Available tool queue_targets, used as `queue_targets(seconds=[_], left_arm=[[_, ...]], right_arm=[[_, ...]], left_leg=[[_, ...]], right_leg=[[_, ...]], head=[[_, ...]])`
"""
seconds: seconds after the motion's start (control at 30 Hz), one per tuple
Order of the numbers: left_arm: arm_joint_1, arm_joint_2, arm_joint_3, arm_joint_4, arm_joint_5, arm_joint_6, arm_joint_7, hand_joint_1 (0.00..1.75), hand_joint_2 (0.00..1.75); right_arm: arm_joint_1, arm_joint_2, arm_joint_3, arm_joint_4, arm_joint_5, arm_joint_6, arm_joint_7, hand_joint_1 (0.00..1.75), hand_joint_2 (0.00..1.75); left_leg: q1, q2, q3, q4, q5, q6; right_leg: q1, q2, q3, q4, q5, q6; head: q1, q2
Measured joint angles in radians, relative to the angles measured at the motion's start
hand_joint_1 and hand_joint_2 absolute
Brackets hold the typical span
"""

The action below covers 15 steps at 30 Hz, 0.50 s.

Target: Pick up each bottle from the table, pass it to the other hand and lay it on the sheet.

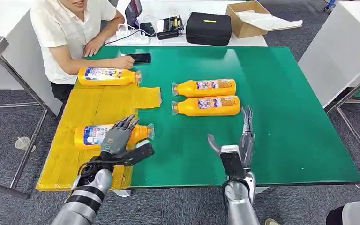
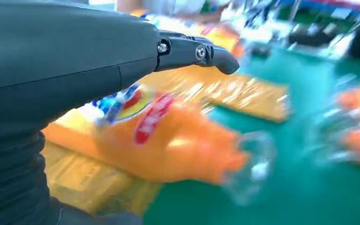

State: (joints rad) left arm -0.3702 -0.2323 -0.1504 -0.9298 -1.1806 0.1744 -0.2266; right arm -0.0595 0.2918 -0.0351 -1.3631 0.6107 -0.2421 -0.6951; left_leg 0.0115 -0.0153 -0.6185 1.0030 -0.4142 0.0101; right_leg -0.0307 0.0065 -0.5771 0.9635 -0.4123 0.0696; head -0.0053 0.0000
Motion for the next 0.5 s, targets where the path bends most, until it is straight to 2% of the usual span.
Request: queue_targets(seconds=[0.17,0.23,0.33,0.43,0.5], left_arm=[[0.08,-0.017,-0.054,-0.159,0.054,0.04,-0.022,0.0,1.75],[0.1,-0.023,-0.071,-0.202,0.088,0.069,-0.04,0.0,1.75],[0.119,-0.031,-0.093,-0.249,0.118,0.087,-0.051,0.0,1.75],[0.141,-0.034,-0.103,-0.291,0.151,0.1,-0.055,0.0,1.75],[0.157,-0.034,-0.109,-0.322,0.18,0.103,-0.068,0.0,1.75]], right_arm=[[0.026,0.01,-0.003,-0.064,-0.116,0.088,-0.001,0.0,1.75],[0.036,0.006,0.01,-0.088,-0.187,0.091,-0.001,0.0,1.75],[0.04,0.001,0.026,-0.106,-0.206,0.082,-0.002,0.0,1.75],[0.042,-0.001,0.033,-0.109,-0.15,0.088,0.038,0.0,1.75],[0.041,-0.004,0.034,-0.107,0.024,0.039,0.119,0.0,1.75]], left_leg=[[0.0,0.0,-0.002,0.0,0.0,0.0],[0.0,0.0,-0.002,0.0,0.0,0.0],[0.0,0.0,-0.002,0.0,0.0,0.0],[0.0,0.0,-0.002,0.0,0.0,0.0],[0.0,0.0,-0.002,0.0,0.0,0.0]], right_leg=[[0.0,0.0,-0.002,0.0,0.0,0.0],[0.0,0.0,-0.002,0.0,0.0,0.0],[0.0,0.0,-0.002,0.0,0.0,0.0],[0.0,0.0,-0.002,0.0,0.0,0.0],[0.0,0.0,-0.002,0.0,0.0,0.0]], head=[[0.0,0.0],[0.0,0.0],[0.0,0.0],[0.0,0.0],[0.0,0.0]])
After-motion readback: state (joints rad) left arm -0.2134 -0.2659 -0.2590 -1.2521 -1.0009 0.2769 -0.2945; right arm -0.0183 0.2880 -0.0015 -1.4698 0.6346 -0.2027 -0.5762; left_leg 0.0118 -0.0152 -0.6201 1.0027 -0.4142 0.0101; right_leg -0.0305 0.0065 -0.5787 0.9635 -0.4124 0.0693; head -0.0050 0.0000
